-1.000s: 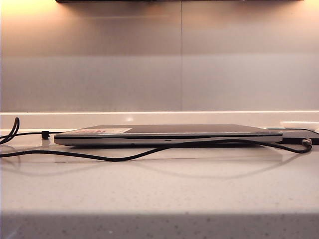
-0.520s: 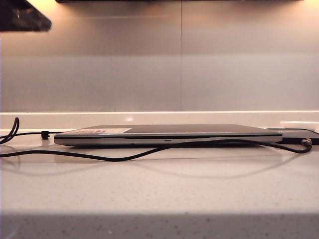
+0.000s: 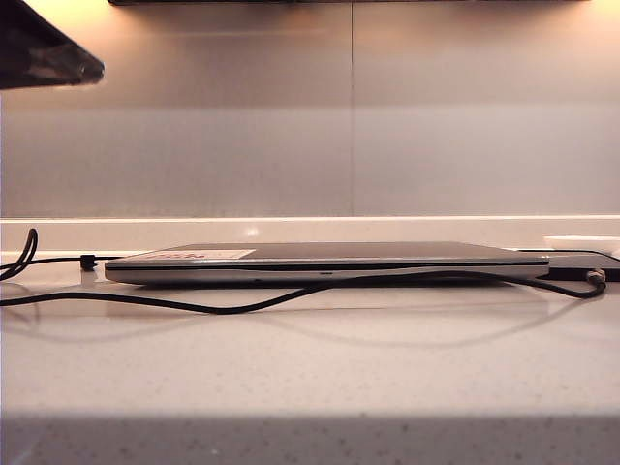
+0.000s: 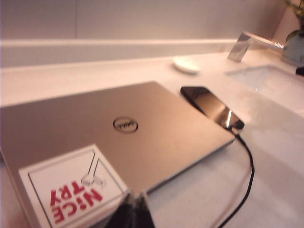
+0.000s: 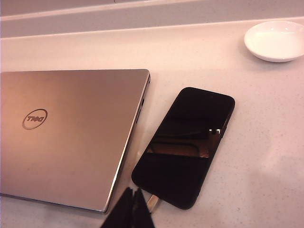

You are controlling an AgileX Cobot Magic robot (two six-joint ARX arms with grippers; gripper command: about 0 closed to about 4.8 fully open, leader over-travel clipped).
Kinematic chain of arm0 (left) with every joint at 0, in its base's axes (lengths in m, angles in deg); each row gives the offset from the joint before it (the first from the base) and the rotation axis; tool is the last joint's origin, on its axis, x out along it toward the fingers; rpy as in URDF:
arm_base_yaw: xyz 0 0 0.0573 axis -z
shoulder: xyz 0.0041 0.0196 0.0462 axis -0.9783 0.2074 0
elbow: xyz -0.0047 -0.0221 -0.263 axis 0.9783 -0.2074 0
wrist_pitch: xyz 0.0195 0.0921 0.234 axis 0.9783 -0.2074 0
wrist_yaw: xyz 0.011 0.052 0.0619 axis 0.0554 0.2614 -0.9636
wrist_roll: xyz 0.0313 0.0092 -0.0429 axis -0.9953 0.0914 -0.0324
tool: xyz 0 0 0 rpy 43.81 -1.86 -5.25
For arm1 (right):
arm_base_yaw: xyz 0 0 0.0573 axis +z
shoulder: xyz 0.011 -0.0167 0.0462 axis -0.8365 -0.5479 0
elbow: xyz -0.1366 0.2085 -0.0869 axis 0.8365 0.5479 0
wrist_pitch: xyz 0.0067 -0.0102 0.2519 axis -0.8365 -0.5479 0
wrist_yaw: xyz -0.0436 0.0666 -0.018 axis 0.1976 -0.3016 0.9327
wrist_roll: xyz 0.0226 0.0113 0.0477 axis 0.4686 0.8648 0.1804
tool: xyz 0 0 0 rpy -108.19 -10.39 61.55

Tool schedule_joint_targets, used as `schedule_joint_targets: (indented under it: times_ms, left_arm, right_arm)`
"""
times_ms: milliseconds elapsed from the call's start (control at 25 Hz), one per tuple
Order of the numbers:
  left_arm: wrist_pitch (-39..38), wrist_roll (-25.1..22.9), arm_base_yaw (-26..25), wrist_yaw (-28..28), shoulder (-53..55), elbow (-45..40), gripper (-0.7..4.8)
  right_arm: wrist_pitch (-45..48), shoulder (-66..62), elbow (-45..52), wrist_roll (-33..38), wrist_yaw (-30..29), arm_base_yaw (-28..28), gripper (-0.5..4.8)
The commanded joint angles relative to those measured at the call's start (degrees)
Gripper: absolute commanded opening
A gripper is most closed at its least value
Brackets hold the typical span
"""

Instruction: Pick up the charging cable and the phone, plug the charging cable into the charging port on the phone, and finally place them back on the table.

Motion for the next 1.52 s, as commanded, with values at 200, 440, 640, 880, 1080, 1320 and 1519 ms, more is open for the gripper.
schedule_joint_targets:
  times_ms: [200,440,640,880,1080,1320,1519]
  left_arm:
    - [2.3,-1.6,-16.2,0.0,-8.6,0.1,-0.06]
    - [2.2,-3.9,-31.6,0.0,-17.0,-2.9,-0.06]
    - [1.7,-3.9,-36.7,0.0,-22.3,-6.2,-0.06]
    - [1.3,-3.9,-38.0,0.0,-23.5,-10.5,-0.06]
    - [1.2,-4.0,-38.0,0.0,-23.5,-13.6,-0.06]
    - [0.6,-9.5,-37.9,0.0,-23.5,-13.6,-0.06]
    - [-2.2,-9.5,-38.0,0.0,-23.5,-13.6,-0.06]
  right_arm:
    - [1.0,0.2,-0.4,0.2,-0.1,0.0,0.00]
    - [1.0,0.2,-0.4,0.2,-0.1,0.0,0.00]
    - [1.0,0.2,-0.4,0.2,-0.1,0.0,0.00]
    - [0.9,0.2,-0.4,0.2,-0.1,0.0,0.00]
    - [1.0,0.2,-0.4,0.2,-0.1,0.0,0.00]
    - [0.9,0.2,-0.4,0.2,-0.1,0.0,-0.01]
    - [1.0,0.2,-0.4,0.2,-0.1,0.0,0.00]
